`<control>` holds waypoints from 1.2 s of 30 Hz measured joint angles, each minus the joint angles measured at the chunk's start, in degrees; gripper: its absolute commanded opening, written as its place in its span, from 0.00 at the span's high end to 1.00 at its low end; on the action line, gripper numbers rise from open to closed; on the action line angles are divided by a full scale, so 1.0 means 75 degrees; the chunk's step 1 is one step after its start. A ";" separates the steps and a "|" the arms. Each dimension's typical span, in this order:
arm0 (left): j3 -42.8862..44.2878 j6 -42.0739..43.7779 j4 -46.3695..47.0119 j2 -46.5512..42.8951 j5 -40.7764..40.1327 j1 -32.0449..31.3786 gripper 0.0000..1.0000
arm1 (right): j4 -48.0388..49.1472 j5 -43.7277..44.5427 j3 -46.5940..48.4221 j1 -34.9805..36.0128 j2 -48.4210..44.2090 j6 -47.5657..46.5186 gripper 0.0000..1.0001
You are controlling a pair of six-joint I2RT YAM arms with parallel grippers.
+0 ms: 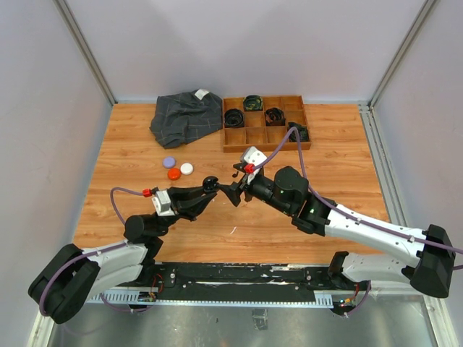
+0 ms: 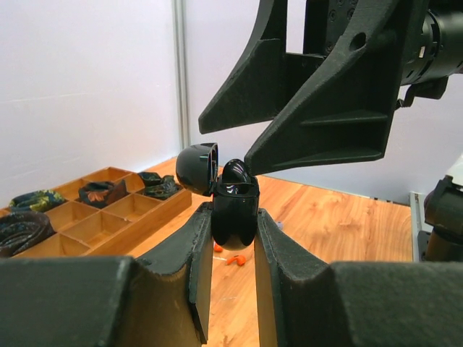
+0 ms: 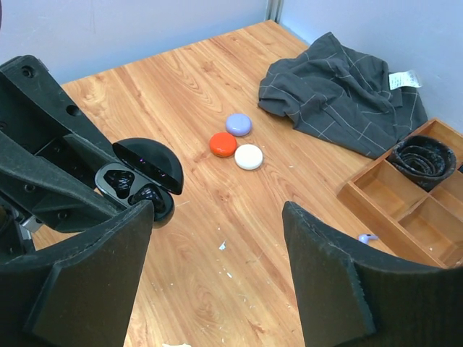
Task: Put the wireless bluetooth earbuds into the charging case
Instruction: Place the earbud in the charging case, then move the earbud to the center of the board.
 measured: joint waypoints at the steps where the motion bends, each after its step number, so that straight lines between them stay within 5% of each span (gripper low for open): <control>1: 0.0000 -0.0006 0.0003 0.0000 0.0029 0.0000 1.00 | 0.0000 0.0012 0.0000 0.0000 -0.0003 -0.0055 0.28; 14: -0.0006 0.0099 -0.0166 -0.0041 -0.0551 0.0000 1.00 | -0.0962 -0.0029 0.0408 -0.0312 0.0221 -0.0507 0.29; 36: 0.0000 0.0160 -0.3142 -0.0478 -0.4051 0.0000 1.00 | -0.3453 -0.1600 0.3223 -0.2562 0.5187 -0.1603 0.43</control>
